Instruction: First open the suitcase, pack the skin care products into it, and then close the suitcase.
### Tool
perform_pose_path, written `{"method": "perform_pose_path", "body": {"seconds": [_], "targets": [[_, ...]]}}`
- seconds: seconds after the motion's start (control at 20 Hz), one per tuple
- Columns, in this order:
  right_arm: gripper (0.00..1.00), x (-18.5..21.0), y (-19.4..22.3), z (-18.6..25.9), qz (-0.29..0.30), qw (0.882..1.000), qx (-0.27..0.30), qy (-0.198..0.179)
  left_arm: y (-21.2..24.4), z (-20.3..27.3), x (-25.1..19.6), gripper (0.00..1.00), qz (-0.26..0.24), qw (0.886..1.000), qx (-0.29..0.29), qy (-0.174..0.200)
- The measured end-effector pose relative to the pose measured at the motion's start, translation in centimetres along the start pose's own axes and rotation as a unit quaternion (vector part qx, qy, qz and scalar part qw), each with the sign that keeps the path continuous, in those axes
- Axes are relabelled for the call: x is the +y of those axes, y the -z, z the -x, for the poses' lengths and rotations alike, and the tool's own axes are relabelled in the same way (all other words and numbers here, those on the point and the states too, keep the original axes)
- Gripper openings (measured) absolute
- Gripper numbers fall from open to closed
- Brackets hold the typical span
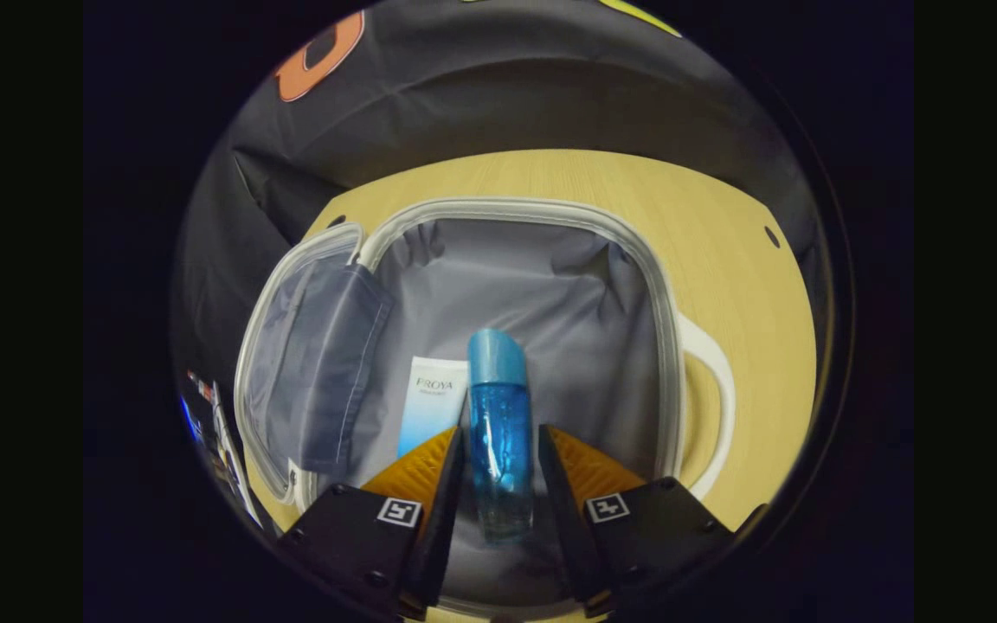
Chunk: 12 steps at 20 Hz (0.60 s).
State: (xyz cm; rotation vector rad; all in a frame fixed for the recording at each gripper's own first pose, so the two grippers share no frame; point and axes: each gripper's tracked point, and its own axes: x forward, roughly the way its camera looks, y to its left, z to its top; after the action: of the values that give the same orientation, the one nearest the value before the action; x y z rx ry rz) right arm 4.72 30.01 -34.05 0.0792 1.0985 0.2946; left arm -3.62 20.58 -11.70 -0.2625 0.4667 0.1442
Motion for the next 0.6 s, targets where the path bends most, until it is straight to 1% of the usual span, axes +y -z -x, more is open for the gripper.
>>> {"method": "perform_pose_path", "body": {"seconds": [0.05, 0.15, 0.25, 0.3, 0.4, 0.45, 0.5, 0.6], "targets": [[0.58, 0.0, -0.2, 0.9, 0.01, 1.0, -0.011, -0.003, -0.5, 0.0, 0.1, 0.97, -0.003, 1.0, -0.005, 0.005], [0.63, 0.2, -0.6, 3.4, 0.038, 0.998, -0.044, -0.013, -1.4, -0.2, 0.2, 0.97, 0.001, 1.0, -0.016, 0.021], [0.65, 0.1, -1.0, 6.2, 0.068, 0.994, -0.078, -0.022, -2.4, -0.6, 1.3, 0.97, 0.001, 1.0, -0.024, 0.02], [0.71, 0.1, -1.3, 7.6, 0.082, 0.992, -0.095, -0.027, -3.2, -0.7, 1.9, 0.97, 0.0, 0.999, -0.033, 0.022], [0.72, -0.1, -1.9, 10.2, 0.116, 0.984, -0.13, -0.029, -4.6, -0.8, 2.5, 0.97, 0.003, 0.998, -0.051, 0.036], [0.72, 0.0, -2.0, 11.5, 0.13, 0.981, -0.142, -0.038, -5.1, -1.3, 3.3, 0.97, 0.004, 0.998, -0.058, 0.039], [0.74, 0.4, -2.0, 12.8, 0.143, 0.977, -0.151, -0.051, -5.3, -1.9, 4.4, 0.97, 0.006, 0.998, -0.055, 0.034], [0.77, 0.2, -2.5, 15.3, 0.165, 0.968, -0.179, -0.059, -5.5, -3.5, 6.8, 0.97, 0.009, 0.998, -0.057, 0.031]]}}
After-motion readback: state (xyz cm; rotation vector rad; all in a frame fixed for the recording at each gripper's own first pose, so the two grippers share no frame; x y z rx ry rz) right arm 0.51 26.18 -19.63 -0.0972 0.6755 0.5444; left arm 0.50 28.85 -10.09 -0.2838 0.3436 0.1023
